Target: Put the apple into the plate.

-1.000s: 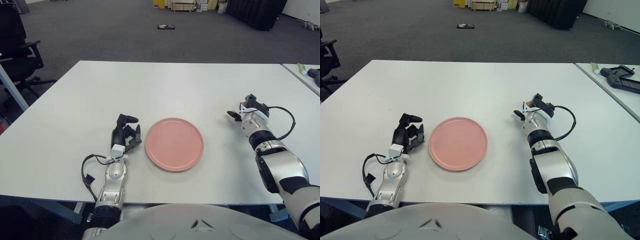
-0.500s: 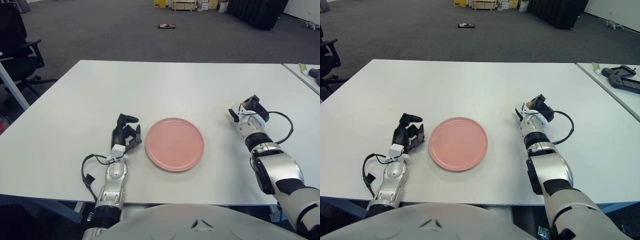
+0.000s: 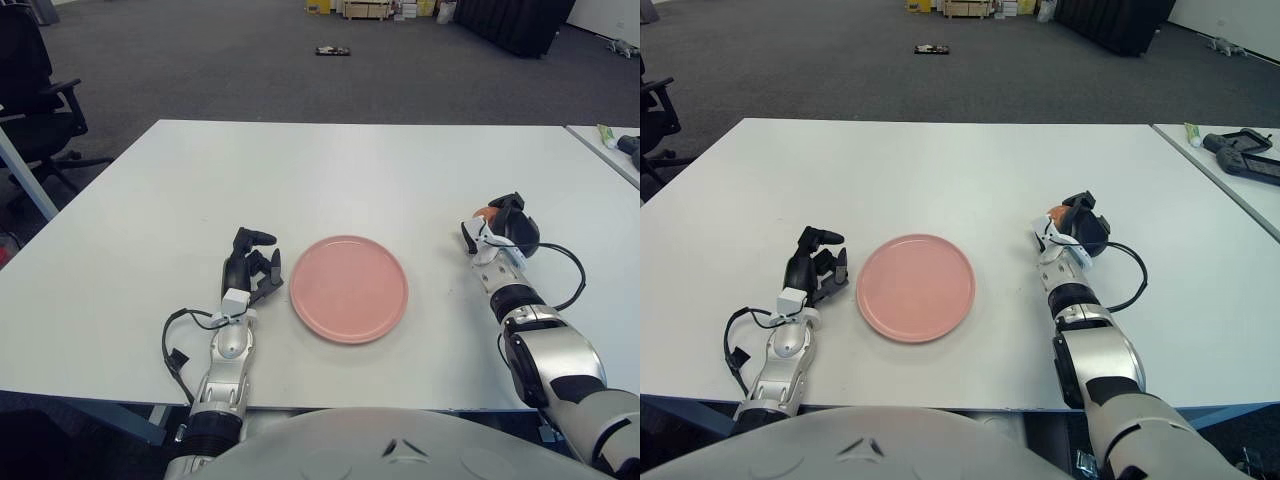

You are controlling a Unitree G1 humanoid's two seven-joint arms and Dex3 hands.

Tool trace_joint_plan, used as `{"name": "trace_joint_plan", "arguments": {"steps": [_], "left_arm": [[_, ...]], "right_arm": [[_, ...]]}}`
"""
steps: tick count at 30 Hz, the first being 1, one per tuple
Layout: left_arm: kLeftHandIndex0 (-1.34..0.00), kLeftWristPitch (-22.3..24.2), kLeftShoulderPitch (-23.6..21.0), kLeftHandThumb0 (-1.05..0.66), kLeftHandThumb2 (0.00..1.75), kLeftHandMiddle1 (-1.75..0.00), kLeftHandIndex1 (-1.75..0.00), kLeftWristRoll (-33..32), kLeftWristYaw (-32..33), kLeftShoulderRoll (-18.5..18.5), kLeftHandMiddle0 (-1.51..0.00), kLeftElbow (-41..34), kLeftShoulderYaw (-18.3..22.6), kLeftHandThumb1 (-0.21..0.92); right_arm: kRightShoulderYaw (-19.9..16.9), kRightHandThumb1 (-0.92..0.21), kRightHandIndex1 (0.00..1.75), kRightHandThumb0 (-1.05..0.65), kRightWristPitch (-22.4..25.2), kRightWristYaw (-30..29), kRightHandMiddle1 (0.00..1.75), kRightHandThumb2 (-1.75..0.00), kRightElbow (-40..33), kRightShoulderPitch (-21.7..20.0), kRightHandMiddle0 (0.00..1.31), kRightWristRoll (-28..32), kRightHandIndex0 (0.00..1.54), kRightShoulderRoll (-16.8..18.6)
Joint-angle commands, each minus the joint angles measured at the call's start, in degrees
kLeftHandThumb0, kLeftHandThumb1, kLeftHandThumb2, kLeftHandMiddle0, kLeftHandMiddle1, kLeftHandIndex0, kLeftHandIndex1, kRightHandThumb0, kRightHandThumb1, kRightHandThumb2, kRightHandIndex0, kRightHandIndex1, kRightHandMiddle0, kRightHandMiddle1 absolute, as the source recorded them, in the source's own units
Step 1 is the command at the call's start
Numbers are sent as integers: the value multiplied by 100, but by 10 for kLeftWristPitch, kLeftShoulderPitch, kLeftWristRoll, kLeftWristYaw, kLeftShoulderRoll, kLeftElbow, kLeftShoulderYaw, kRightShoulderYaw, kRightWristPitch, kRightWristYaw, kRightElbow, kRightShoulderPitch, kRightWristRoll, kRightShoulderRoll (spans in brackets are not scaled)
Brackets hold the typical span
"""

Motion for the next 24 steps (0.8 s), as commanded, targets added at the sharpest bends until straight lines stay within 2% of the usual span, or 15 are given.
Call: {"name": "trace_joint_plan", "arguments": {"steps": [1, 10, 18, 24], "left_arm": [[-40, 13, 5, -40, 97, -175, -175, -3, -2, 2, -82, 3, 2, 60], [-40, 17, 6, -40, 97, -175, -175, -1, 0, 2, -81, -1, 2, 60], [-40, 15, 5, -40, 97, -175, -175, 1, 1, 3, -84, 0, 2, 60], [-40, 10, 6, -40, 97, -175, -175, -2, -2, 4, -83, 2, 3, 59]], "right_arm": [[-2, -4, 160, 0, -18, -23, 175, -159, -2, 12, 60, 4, 86, 5], [-4, -3, 164, 0, -52, -57, 175, -161, -12, 18, 60, 5, 85, 5], [-15, -8, 173, 0, -88, -81, 175, -159, -25, 27, 58, 15, 78, 7], [-19, 1, 174, 0, -107, -105, 175, -170, -65, 42, 65, 9, 84, 12]]}}
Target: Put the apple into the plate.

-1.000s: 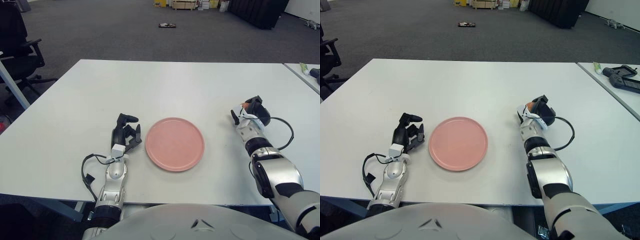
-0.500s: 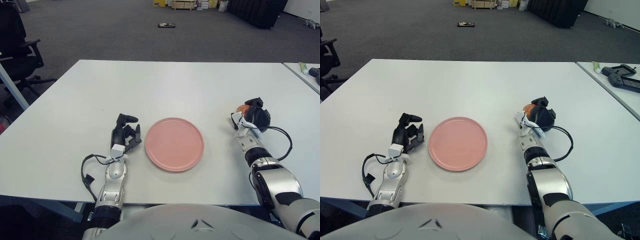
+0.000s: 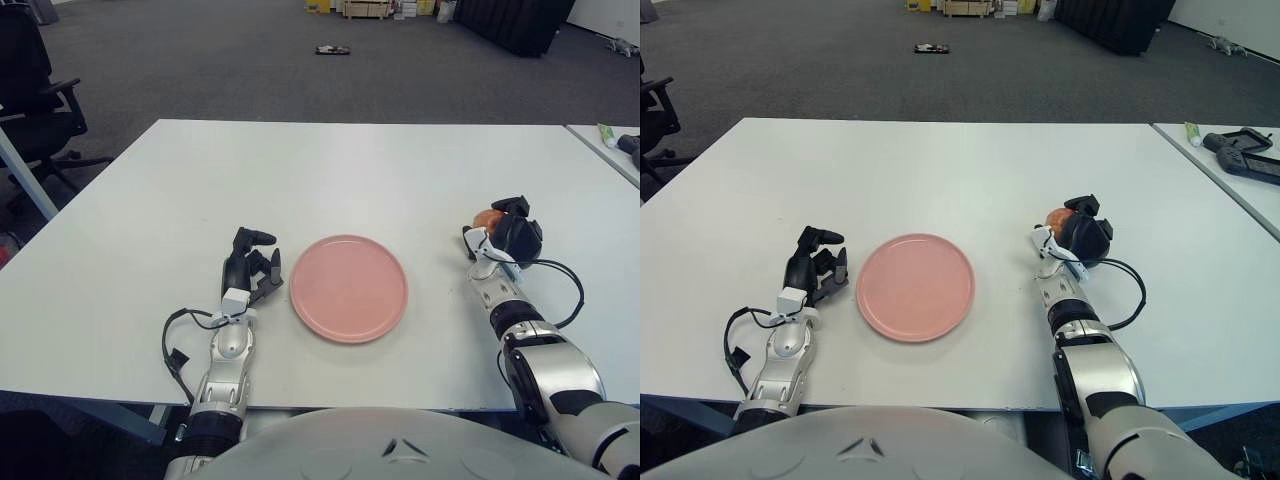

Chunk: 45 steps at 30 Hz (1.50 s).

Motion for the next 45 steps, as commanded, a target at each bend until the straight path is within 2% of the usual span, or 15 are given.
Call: {"name": "trace_joint_plan", "arguments": {"steps": [1, 6, 11, 15, 19, 26, 32, 34, 39, 45], "left_arm": [[-40, 4, 4, -40, 97, -175, -175, -3, -3, 4, -83, 7, 2, 59], [-40, -2, 4, -40, 98, -175, -175, -8, -6, 4, -82, 9, 2, 59], [-40, -1, 4, -40, 98, -175, -175, -7, -4, 3, -81, 9, 2, 59], [-40, 3, 5, -40, 98, -175, -175, -5, -1, 2, -81, 7, 1, 59], [-40, 5, 4, -40, 97, -175, -175, -3, 0, 1, -81, 7, 1, 59], [-40, 11, 5, -40, 97, -175, -175, -5, -1, -1, -80, 4, 0, 60], [-40, 14, 7, -40, 97, -175, -175, -2, 2, -3, -80, 1, -1, 60], [-40, 14, 7, -40, 96, -175, -175, 2, 4, -3, -81, 0, -1, 60], [-39, 10, 5, -40, 96, -175, -175, 8, 10, -3, -83, 5, -3, 60], [-40, 8, 4, -40, 97, -175, -175, 10, 10, -2, -83, 9, -3, 60]], "right_arm": [[-5, 2, 174, 0, -17, -24, 175, -170, -38, 1, 65, 0, 84, 3], [-4, 5, 175, 0, -27, -30, 174, -174, -76, 16, 68, -4, 86, 5], [-4, 1, 175, 0, -33, -31, 175, -169, -121, 35, 64, -9, 84, 9], [1, -2, 174, 0, -16, -33, 175, -165, -231, 73, 61, -27, 82, 28], [0, -2, 172, 0, -22, -23, 175, -165, -258, 86, 60, -32, 84, 27], [18, -1, 168, 0, 33, 25, 175, -165, -435, 142, 61, -64, 86, 55], [39, -1, 166, 0, 43, 97, 175, -164, -537, 184, 61, -75, 87, 59], [50, -1, 166, 0, 26, 126, 175, -164, -558, 196, 61, -78, 87, 48], [66, -1, 165, 0, -66, 196, 175, -164, -568, 213, 61, -64, 87, 10], [75, -2, 164, 0, -146, 257, 175, -163, -572, 226, 61, -43, 87, -4]]}}
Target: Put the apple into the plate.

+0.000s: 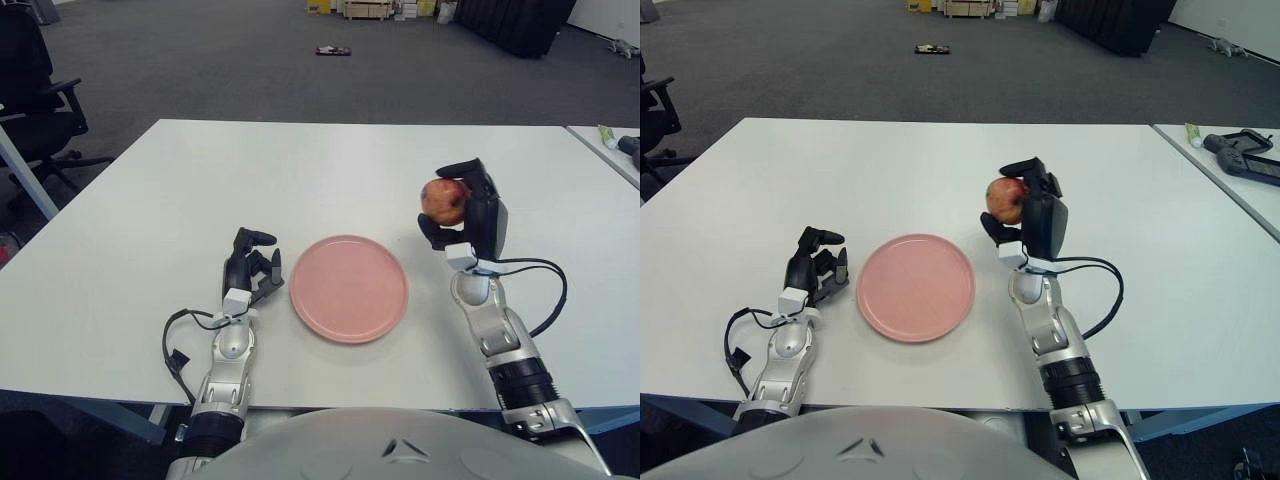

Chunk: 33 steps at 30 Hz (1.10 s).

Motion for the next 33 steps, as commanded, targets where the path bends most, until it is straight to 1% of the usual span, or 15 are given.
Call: {"name": "trace_joint_plan", "arguments": {"steps": [1, 6, 13, 18, 21, 23, 28, 33], "left_arm": [[-40, 4, 2, -40, 97, -175, -175, 3, 1, 3, -82, 12, -1, 60], [-40, 3, 2, -40, 97, -175, -175, -1, -3, 4, -81, 16, 0, 60], [-40, 0, 1, -40, 96, -175, -175, 1, 1, 3, -81, 16, 0, 60], [-40, -4, 1, -40, 97, -175, -175, 3, 2, 3, -83, 18, 0, 60], [-40, -5, 1, -40, 97, -175, -175, 4, 3, 4, -84, 20, 0, 60], [-40, -4, 1, -40, 97, -175, -175, 4, 3, 4, -83, 20, 0, 60], [-40, 5, 2, -40, 97, -175, -175, 0, -1, 3, -81, 18, 1, 60], [-40, 7, 2, -40, 96, -175, -175, -6, -5, 2, -80, 17, 2, 60]], "right_arm": [[9, -2, 164, 0, -53, 36, 175, -163, -17, 3, 61, 15, 87, -10], [36, -1, 164, 0, -86, 79, 175, -164, -39, 14, 61, 3, 87, -8], [47, -1, 164, 0, -101, 136, 175, -164, -52, 21, 61, 0, 88, -15], [63, -1, 164, 0, -102, 185, 175, -164, -54, 21, 61, 7, 88, -14], [76, -1, 166, 0, -93, 230, 175, -165, -61, 22, 61, 18, 88, -17], [79, -1, 167, 0, -87, 251, 175, -165, -67, 24, 61, 20, 88, -18], [83, -1, 167, 0, -79, 288, 175, -165, -74, 28, 60, 16, 87, -18], [86, -2, 167, 0, -87, 297, 175, -163, -53, 29, 60, 3, 86, -19]]}}
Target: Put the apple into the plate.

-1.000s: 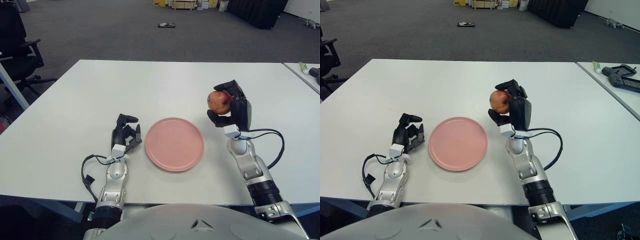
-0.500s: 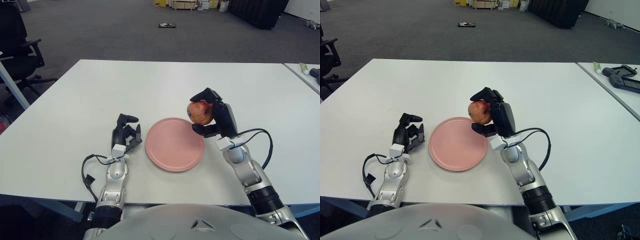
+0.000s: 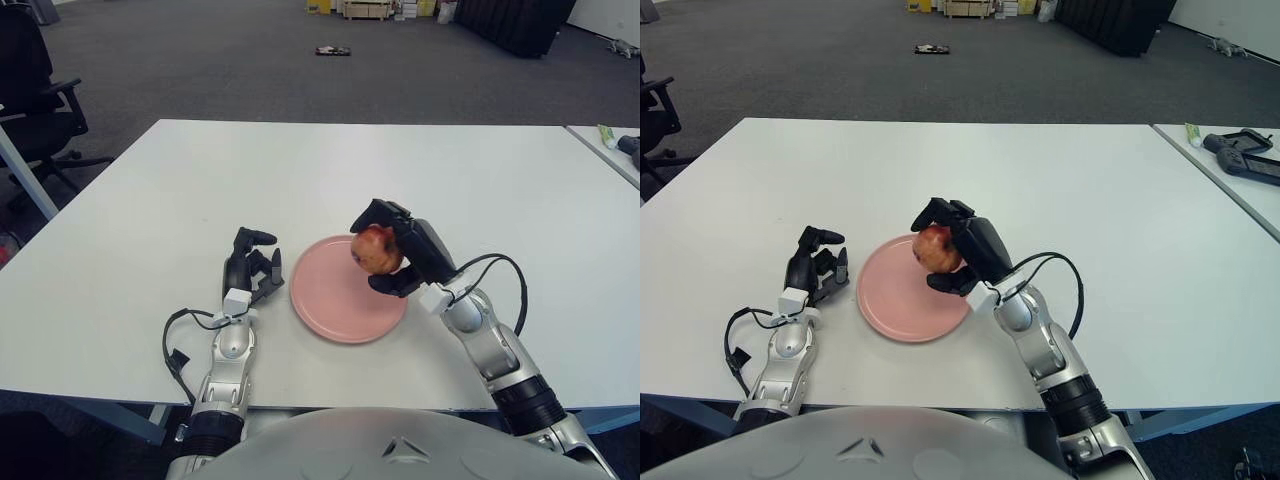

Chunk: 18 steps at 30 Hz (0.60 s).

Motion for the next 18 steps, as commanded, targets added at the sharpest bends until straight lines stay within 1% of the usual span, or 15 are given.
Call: {"name": "trace_joint_plan", "arguments": {"steps": [1, 9, 15, 18], "left_arm": [[-40, 17, 5, -40, 96, -175, -175, -6, -5, 1, -80, 10, 1, 60], [-38, 6, 4, -40, 94, -175, -175, -8, -4, 1, -79, 13, 2, 62], [-39, 9, 4, -40, 94, -175, -175, -6, -4, 2, -80, 11, 1, 62], [-39, 9, 4, -40, 95, -175, -175, -3, -3, 3, -81, 10, 0, 61]], "right_arm": [[0, -2, 167, 0, -4, 2, 175, -163, 11, -6, 60, -7, 86, -4], [13, -2, 166, 0, 0, -8, 175, -163, 39, -11, 60, -48, 87, 2], [25, -3, 166, 0, 12, -19, 175, -163, 49, -13, 59, -84, 86, 9], [35, -3, 166, 0, 23, -36, 175, -162, 62, -16, 59, -121, 86, 12]]}}
